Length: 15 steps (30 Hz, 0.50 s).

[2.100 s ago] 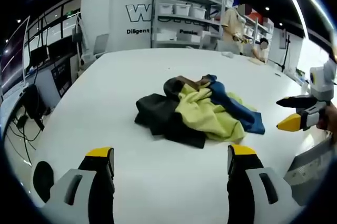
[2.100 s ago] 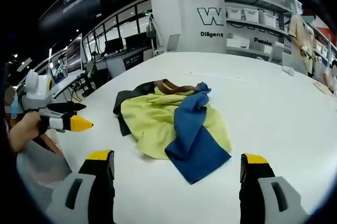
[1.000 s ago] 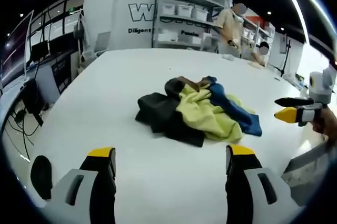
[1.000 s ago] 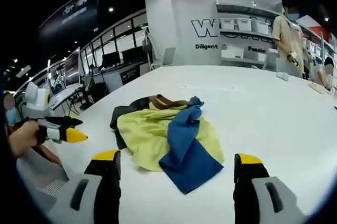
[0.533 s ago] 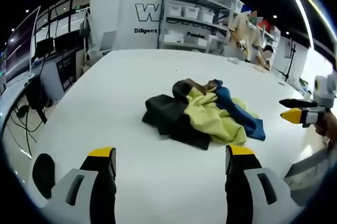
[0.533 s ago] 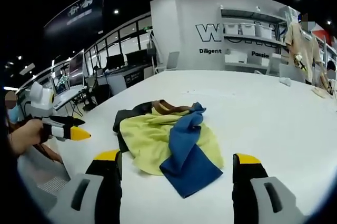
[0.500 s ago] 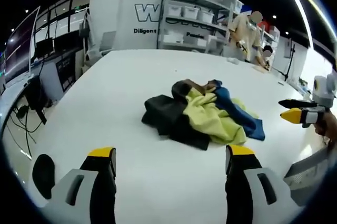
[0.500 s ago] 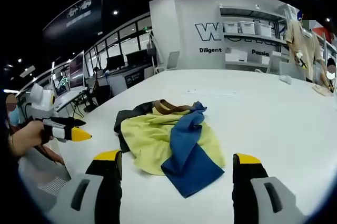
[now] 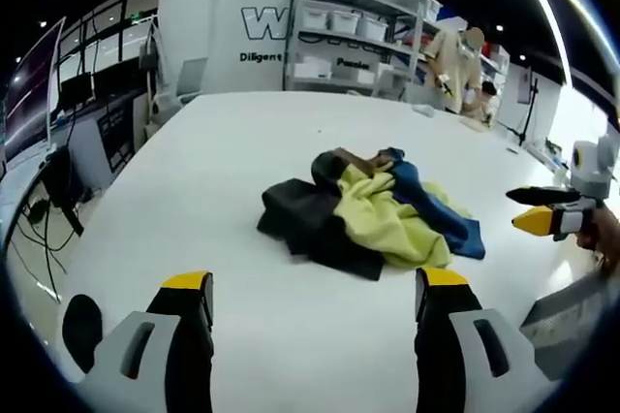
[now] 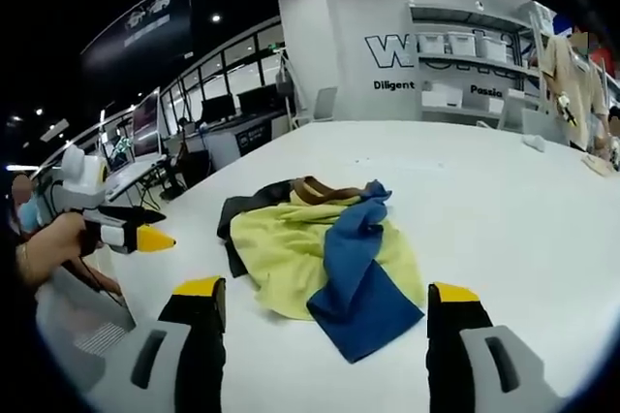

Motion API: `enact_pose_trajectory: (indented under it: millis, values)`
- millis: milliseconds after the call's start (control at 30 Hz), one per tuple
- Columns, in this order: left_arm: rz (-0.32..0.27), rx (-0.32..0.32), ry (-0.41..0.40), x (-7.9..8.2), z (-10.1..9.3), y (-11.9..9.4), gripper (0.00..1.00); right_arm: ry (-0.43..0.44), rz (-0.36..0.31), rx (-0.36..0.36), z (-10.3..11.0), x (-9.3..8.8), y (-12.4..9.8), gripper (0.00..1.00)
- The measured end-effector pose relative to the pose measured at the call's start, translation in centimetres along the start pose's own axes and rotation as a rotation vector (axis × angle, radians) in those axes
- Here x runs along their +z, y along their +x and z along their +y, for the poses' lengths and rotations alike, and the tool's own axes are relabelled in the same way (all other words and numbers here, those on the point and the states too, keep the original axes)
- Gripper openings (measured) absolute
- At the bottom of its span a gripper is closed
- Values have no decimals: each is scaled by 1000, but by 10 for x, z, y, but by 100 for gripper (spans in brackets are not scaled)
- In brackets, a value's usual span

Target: Fold the garment on the visible template until the final outline fits inside the template.

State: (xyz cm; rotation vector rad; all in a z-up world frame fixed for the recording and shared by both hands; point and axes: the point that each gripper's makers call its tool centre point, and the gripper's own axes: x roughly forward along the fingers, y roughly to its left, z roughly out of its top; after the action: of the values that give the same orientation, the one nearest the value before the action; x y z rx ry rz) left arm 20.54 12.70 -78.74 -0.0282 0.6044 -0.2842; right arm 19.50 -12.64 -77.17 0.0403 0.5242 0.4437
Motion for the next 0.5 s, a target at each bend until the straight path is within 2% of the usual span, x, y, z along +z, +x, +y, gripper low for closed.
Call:
enact_pose_trajectory:
  millis: [167,300,500]
  values:
    - [32,-3,16,6,7,7,82,6,3,22,0,11,8,82]
    - [25,4,24,14,12,15,79,3,2,17,-4,19,14,80]
    - [36,-11,6,17,13,32,76,17,24,15,-9,19,28,78]
